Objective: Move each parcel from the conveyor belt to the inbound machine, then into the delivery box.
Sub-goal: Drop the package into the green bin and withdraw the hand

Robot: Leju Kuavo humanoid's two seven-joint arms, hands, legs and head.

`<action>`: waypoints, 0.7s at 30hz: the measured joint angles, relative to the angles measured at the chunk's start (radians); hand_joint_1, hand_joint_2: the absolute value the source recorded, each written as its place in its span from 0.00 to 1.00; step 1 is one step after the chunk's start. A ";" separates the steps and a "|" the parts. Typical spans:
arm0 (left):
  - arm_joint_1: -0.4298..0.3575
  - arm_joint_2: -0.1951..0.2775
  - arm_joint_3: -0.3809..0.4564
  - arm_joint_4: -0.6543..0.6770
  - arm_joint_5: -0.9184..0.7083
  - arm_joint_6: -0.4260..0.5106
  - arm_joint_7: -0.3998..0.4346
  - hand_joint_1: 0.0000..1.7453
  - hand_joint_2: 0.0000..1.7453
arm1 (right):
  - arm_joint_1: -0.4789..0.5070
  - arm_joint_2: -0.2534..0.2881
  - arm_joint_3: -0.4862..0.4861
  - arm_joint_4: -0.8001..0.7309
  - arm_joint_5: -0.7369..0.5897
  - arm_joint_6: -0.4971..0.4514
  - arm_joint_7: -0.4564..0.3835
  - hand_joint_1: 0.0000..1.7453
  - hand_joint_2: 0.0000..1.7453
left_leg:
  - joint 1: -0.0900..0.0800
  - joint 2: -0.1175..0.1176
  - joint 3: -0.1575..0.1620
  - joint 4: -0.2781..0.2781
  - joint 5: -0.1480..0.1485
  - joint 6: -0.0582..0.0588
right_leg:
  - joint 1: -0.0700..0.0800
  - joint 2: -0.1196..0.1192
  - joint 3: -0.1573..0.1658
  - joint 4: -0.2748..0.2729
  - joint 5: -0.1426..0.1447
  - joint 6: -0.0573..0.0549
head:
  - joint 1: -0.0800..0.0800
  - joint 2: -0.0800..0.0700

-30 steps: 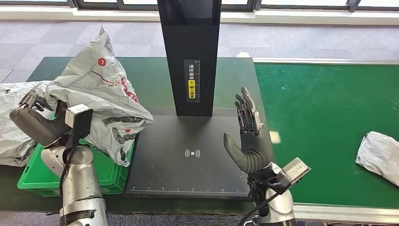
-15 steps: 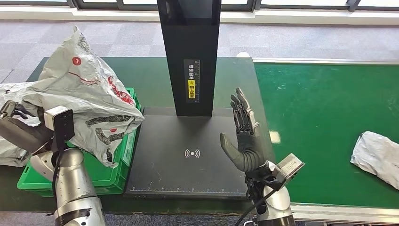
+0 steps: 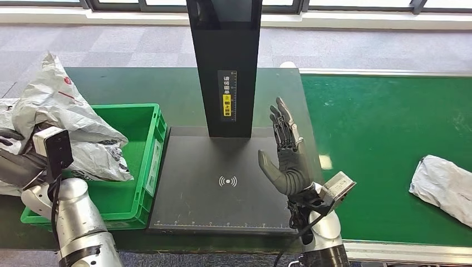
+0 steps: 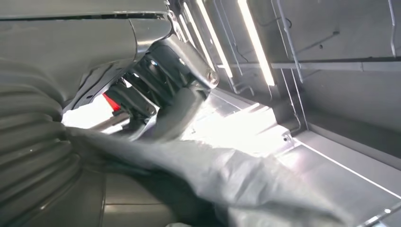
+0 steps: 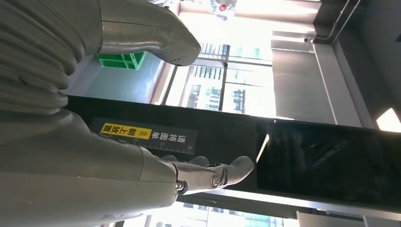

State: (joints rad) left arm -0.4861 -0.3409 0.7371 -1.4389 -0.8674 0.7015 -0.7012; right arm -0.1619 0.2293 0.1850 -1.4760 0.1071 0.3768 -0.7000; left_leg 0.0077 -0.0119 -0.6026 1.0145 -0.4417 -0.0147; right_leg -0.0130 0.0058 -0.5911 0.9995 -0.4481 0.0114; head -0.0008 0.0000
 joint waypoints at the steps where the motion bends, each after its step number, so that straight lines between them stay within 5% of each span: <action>1: -0.006 0.000 0.011 0.002 -0.015 0.000 0.000 0.00 0.00 | -0.004 0.000 0.000 0.004 0.002 -0.001 0.000 0.00 1.00 | 0.000 0.000 0.000 0.000 0.000 0.000 | 0.000 0.000 0.000 0.000 0.000 0.000 | 0.000 0.000; 4: -0.038 0.000 0.052 0.035 -0.124 0.000 0.020 0.00 0.00 | -0.010 0.000 0.000 0.013 0.009 -0.008 0.000 0.00 1.00 | 0.000 0.000 0.000 0.000 0.000 0.000 | 0.000 0.000 0.000 0.000 0.000 0.000 | 0.000 0.000; 9: -0.090 0.001 0.075 0.186 -0.382 0.000 0.177 0.00 0.00 | -0.003 0.000 0.000 0.015 0.019 -0.015 0.000 0.00 1.00 | 0.000 0.000 0.000 0.000 0.000 0.000 | 0.000 0.000 0.000 0.000 0.001 0.000 | 0.000 0.000; 21: -0.104 0.005 0.008 0.351 -0.316 0.000 0.173 0.00 0.00 | 0.008 -0.001 -0.002 0.015 0.021 -0.008 0.000 0.00 1.00 | 0.000 0.002 0.000 0.000 0.000 0.000 | 0.000 0.001 -0.001 0.000 0.002 0.000 | 0.000 0.000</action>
State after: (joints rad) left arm -0.5901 -0.3356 0.7451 -1.0877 -1.1831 0.7015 -0.5282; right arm -0.1541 0.2281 0.1829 -1.4611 0.1282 0.3690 -0.7004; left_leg 0.0075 -0.0103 -0.6025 1.0148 -0.4415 -0.0147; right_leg -0.0131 0.0064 -0.5921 0.9993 -0.4465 0.0109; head -0.0008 0.0000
